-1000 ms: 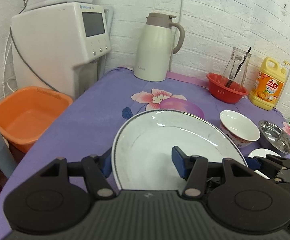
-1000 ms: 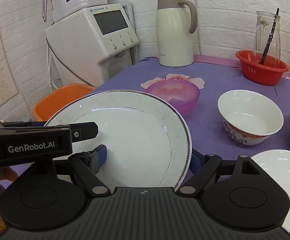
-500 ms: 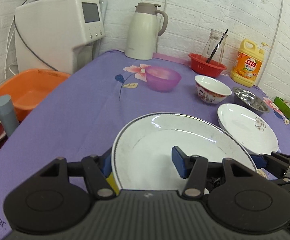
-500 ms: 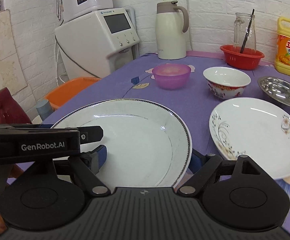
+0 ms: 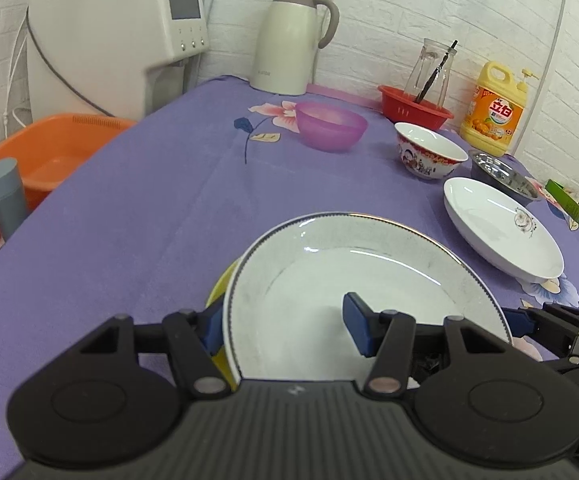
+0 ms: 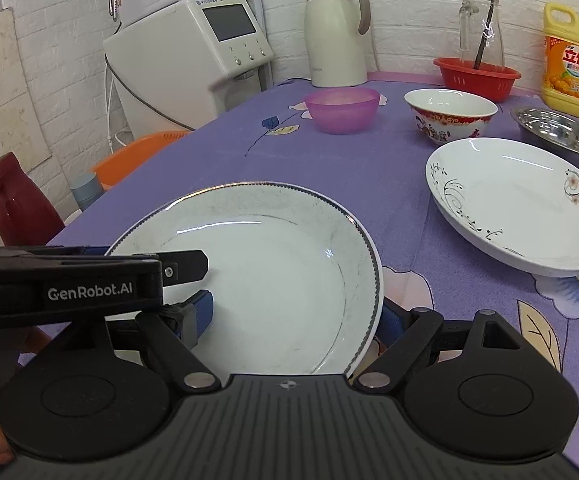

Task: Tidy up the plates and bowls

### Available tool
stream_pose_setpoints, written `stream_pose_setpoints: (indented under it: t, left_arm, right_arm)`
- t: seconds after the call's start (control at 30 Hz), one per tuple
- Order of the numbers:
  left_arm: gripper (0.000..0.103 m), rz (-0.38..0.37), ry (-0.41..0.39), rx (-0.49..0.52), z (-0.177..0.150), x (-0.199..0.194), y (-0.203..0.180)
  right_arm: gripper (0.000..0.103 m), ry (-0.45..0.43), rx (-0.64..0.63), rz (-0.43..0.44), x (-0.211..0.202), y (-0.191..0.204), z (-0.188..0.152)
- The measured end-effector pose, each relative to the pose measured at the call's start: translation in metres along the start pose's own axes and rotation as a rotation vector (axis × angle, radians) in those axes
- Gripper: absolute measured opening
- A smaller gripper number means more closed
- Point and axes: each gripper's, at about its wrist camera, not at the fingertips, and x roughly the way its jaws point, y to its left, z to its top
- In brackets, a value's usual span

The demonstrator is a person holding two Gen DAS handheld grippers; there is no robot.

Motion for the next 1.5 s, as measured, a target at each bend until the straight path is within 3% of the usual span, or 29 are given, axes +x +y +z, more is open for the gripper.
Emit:
stream_pose_setpoints:
  t: [0.13,0.2,0.37,0.6,0.8,1.03,1.17,1.3,1.5]
  left_arm:
    - [0.059,-0.024,-0.001,-0.021,0.002,-0.004,0.005]
    - [0.065,-0.029,-0.04,-0.023,0.004,-0.014,0.007]
    - [0.069,-0.021,-0.129,-0.002,0.021,-0.035,-0.002]
    - [0.073,-0.107,-0.137,0.013,0.039,-0.033,-0.035]
    - [0.073,-0.174,-0.077,0.033,0.05,-0.008,-0.072]
    - [0.073,-0.227,0.051,0.005,0.068,0.047,-0.11]
    - [0.073,-0.242,0.121,0.011,0.079,0.085,-0.131]
    - [0.073,-0.211,0.167,0.019,0.076,0.115,-0.144]
    - [0.073,-0.181,0.181,0.015,0.072,0.131,-0.145]
  right_arm:
    - [0.103,0.003,-0.01,0.001,0.001,0.0,-0.001]
    - [0.103,-0.017,0.028,0.002,-0.004,-0.006,0.0]
    - [0.103,-0.105,0.121,-0.013,-0.028,-0.026,0.006]
    - [0.103,-0.184,0.196,-0.066,-0.058,-0.066,0.017]
    - [0.103,-0.201,0.263,-0.191,-0.064,-0.128,0.022]
    - [0.103,-0.099,0.282,-0.293,-0.022,-0.188,0.032]
    - [0.103,-0.077,0.284,-0.264,-0.008,-0.195,0.026]
    - [0.103,-0.084,0.248,-0.266,-0.007,-0.191,0.025]
    - [0.103,-0.077,0.209,-0.264,-0.001,-0.188,0.026]
